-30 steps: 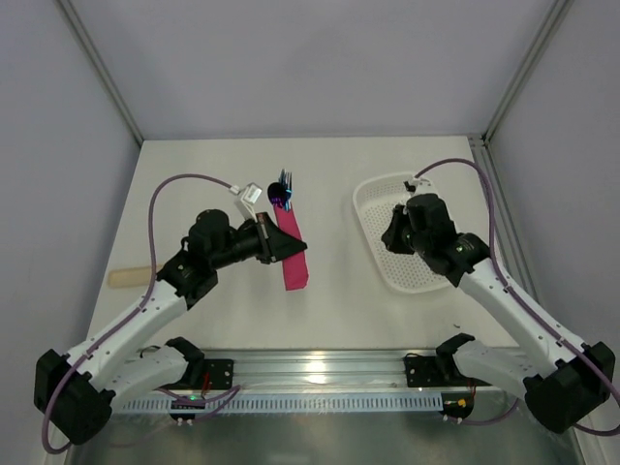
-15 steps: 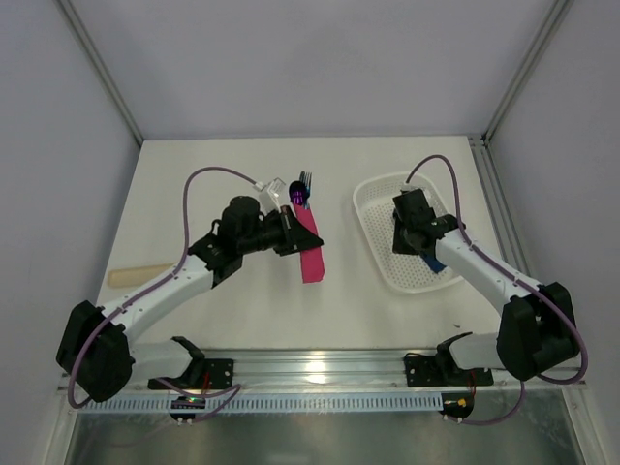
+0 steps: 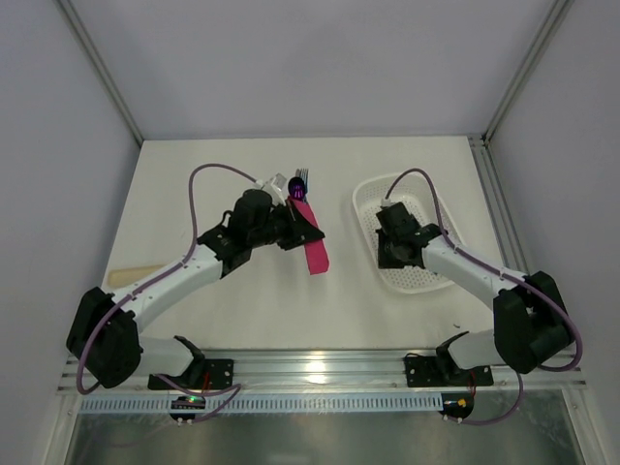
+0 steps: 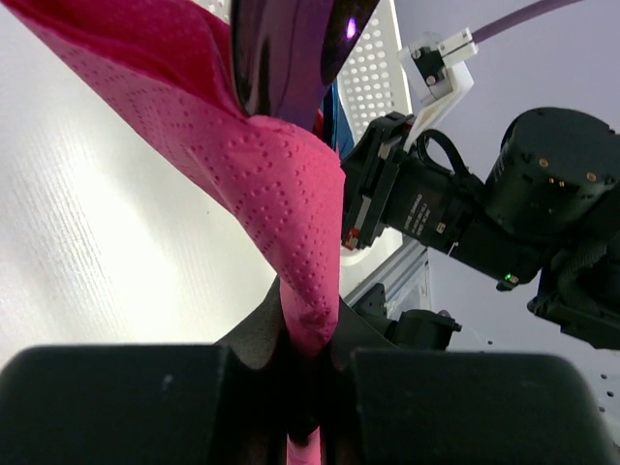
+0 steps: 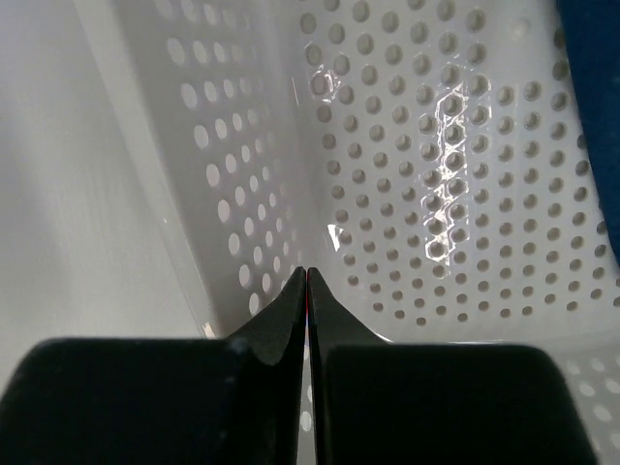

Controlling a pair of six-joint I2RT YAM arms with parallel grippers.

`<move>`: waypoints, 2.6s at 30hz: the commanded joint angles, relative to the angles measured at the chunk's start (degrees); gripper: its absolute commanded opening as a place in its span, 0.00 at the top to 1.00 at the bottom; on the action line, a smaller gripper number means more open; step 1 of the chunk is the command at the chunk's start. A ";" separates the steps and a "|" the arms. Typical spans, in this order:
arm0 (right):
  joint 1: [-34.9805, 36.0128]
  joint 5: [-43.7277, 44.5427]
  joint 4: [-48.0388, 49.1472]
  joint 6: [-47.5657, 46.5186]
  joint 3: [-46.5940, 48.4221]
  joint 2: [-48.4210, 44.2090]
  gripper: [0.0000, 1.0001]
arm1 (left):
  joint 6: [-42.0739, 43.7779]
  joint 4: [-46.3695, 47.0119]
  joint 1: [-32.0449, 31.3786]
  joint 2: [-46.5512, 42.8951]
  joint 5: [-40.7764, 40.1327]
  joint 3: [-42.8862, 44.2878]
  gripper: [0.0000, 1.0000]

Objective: Place the utensils on the paper napkin and roll it up
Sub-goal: Move the bin to the center of the board, then place the utensils in the bin.

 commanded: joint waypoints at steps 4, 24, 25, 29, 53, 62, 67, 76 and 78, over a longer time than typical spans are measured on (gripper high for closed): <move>3.73 0.19 2.41 2.84 1.95 2.40 0.96 | 0.67 -2.98 -1.11 1.57 -3.04 4.49 1.00; 10.77 -7.45 6.55 3.46 15.23 13.57 0.96 | 5.42 -7.12 -1.29 2.54 -3.66 6.95 1.00; 10.77 -8.77 6.98 3.28 15.49 13.57 0.96 | 5.60 -7.47 -1.29 2.63 -3.84 7.12 1.00; 10.51 -4.68 5.59 2.84 15.93 11.20 0.96 | 6.47 -7.83 -1.29 3.24 -3.22 8.18 1.00; -18.23 -0.52 -2.51 -1.73 4.07 -12.80 0.96 | 11.75 -8.19 -6.91 34.95 0.73 36.64 1.00; -18.76 -1.66 0.39 -0.06 2.66 -9.02 0.94 | 13.68 -8.79 -7.53 45.42 2.14 44.56 1.00; -18.76 -0.35 1.19 -0.15 2.75 -8.14 0.93 | 14.12 -9.67 -7.53 48.50 3.54 46.85 1.00; -18.76 5.19 -0.48 -0.59 4.33 -8.58 0.89 | 12.72 -11.60 -7.53 52.11 3.81 49.31 1.00; -18.85 6.07 -0.83 -0.67 4.51 -8.32 0.88 | 12.02 -11.78 -7.44 52.46 3.81 49.40 1.00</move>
